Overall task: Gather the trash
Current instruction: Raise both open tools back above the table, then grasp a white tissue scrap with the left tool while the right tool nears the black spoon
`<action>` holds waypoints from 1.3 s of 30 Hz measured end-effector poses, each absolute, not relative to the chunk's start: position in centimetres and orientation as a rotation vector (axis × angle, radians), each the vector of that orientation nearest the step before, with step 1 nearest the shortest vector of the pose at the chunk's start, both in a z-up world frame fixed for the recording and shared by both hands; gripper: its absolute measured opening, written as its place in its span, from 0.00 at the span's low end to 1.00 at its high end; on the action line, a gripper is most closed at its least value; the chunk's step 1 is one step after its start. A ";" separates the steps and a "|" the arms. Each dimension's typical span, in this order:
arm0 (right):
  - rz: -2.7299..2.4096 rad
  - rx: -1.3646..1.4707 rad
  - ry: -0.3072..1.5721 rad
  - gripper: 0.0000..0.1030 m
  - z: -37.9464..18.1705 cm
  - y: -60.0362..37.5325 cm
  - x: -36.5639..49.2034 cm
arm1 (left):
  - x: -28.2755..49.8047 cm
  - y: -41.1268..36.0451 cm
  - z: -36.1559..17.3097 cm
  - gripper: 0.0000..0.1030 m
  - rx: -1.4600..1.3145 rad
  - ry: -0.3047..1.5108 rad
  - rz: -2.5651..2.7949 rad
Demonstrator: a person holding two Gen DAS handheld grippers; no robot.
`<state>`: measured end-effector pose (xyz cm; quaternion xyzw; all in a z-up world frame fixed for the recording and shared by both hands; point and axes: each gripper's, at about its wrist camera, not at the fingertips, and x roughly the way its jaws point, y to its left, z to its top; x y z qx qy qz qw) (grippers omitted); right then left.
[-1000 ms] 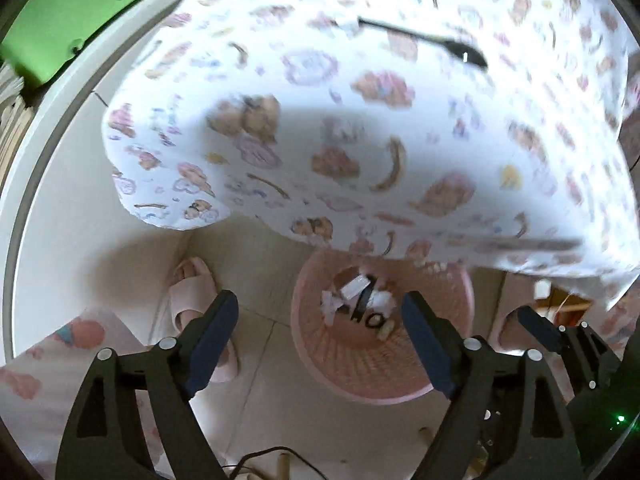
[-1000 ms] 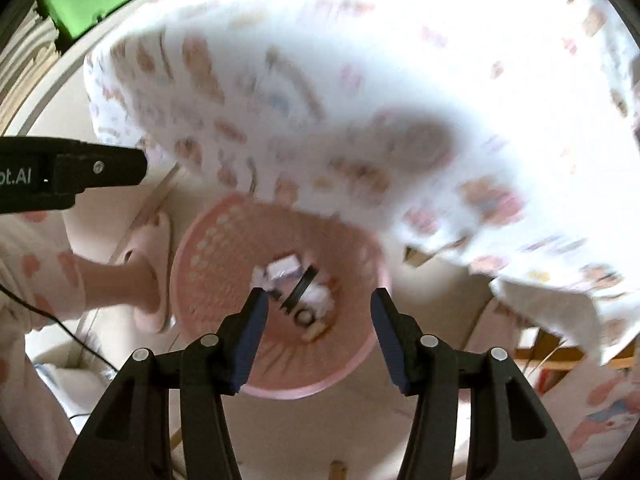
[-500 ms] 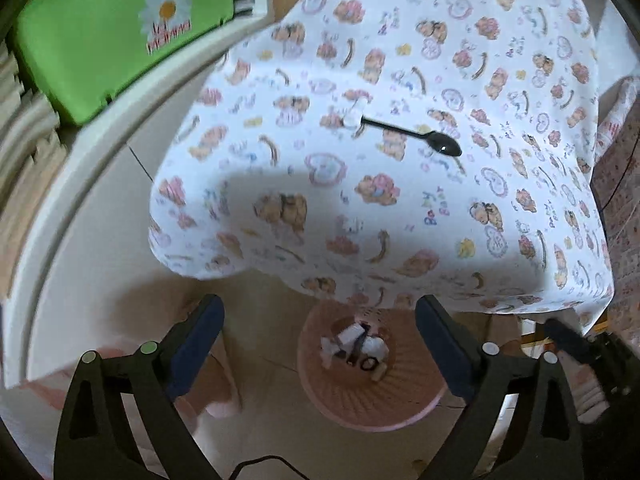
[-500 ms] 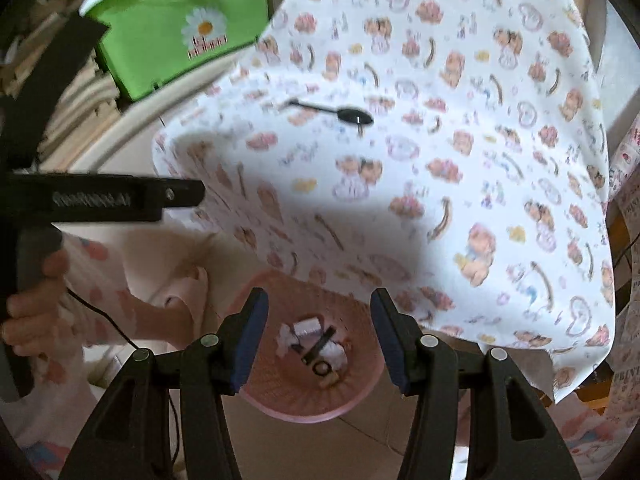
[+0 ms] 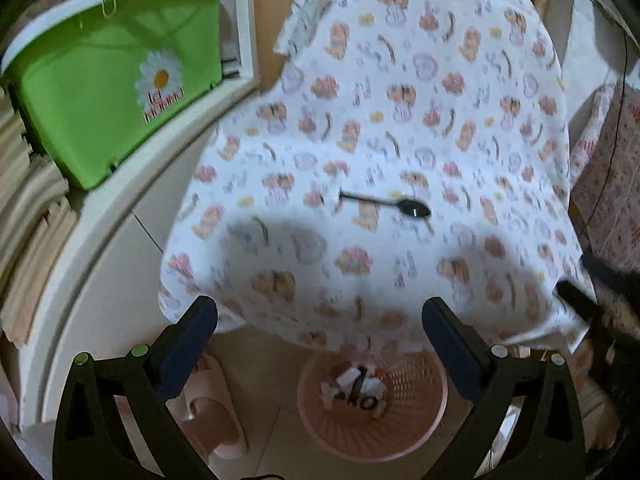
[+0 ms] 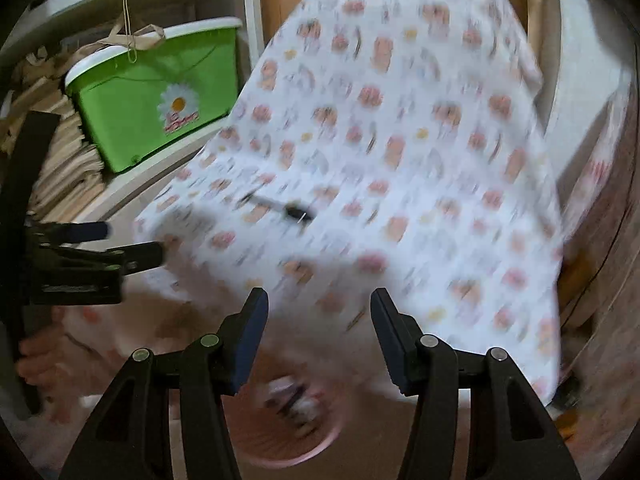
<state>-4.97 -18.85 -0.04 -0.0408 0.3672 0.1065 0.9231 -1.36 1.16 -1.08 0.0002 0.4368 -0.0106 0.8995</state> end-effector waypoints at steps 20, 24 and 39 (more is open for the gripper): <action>0.102 0.002 0.683 0.83 1.3 -23.6 2.3 | 6.6 3.8 -1.6 0.99 -0.078 0.921 0.000; 0.091 0.062 0.760 0.83 -0.5 -24.4 3.6 | 7.3 2.7 -3.1 0.99 -0.033 0.964 -0.042; 0.052 0.030 0.796 0.83 -2.1 -24.0 5.3 | 12.8 0.9 -6.2 0.69 -0.041 1.029 -0.075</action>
